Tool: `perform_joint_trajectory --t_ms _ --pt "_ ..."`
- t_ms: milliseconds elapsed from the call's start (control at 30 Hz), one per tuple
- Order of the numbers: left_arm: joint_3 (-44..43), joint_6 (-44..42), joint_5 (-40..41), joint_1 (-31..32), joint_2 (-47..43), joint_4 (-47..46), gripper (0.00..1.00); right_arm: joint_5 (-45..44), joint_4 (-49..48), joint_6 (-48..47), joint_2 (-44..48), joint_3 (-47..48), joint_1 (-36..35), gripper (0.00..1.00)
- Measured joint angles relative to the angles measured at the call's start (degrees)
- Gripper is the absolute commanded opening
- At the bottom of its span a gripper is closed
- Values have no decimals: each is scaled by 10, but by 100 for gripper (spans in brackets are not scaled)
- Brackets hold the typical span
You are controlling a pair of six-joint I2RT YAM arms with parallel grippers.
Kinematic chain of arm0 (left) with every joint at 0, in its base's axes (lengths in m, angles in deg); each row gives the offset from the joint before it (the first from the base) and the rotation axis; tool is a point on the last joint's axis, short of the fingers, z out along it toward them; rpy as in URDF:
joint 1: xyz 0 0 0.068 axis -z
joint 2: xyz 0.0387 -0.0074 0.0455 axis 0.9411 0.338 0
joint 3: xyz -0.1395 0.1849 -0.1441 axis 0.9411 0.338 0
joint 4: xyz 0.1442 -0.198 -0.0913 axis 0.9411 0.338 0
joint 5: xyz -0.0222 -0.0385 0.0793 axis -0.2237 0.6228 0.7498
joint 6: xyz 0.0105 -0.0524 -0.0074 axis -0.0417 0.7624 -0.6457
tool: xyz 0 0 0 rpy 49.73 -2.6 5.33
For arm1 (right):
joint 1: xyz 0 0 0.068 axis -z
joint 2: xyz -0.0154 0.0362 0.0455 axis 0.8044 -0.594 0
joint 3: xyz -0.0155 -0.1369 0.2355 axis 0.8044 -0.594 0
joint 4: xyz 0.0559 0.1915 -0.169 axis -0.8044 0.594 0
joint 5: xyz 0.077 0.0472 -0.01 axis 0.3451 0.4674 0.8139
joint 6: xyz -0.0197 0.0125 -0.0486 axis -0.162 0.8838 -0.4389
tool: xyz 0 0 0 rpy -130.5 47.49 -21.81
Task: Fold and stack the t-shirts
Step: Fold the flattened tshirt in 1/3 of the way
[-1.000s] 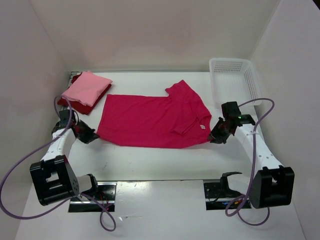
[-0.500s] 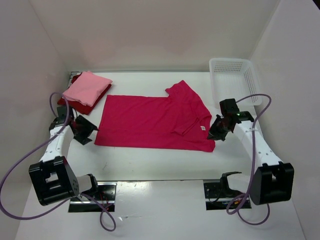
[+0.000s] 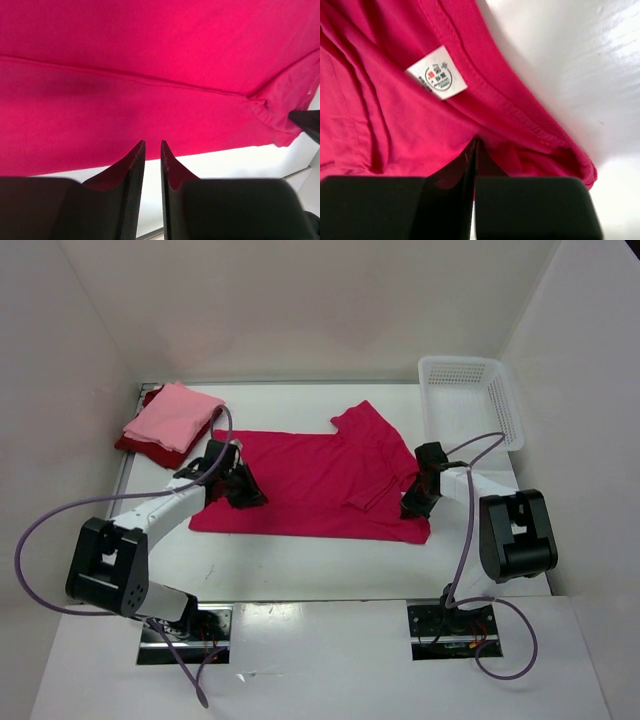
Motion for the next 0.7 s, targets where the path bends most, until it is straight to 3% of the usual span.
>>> perform_joint_trajectory --t_ms 200,400,700 --pt "33 15 1 -9 13 -21 28 -21 -8 8 -2 8 -2 3" --pt "77 14 3 -73 -2 -16 30 -39 -5 2 9 50 -15 34" --pt "70 11 -6 -43 -30 -23 30 26 -27 22 17 76 -117 49"
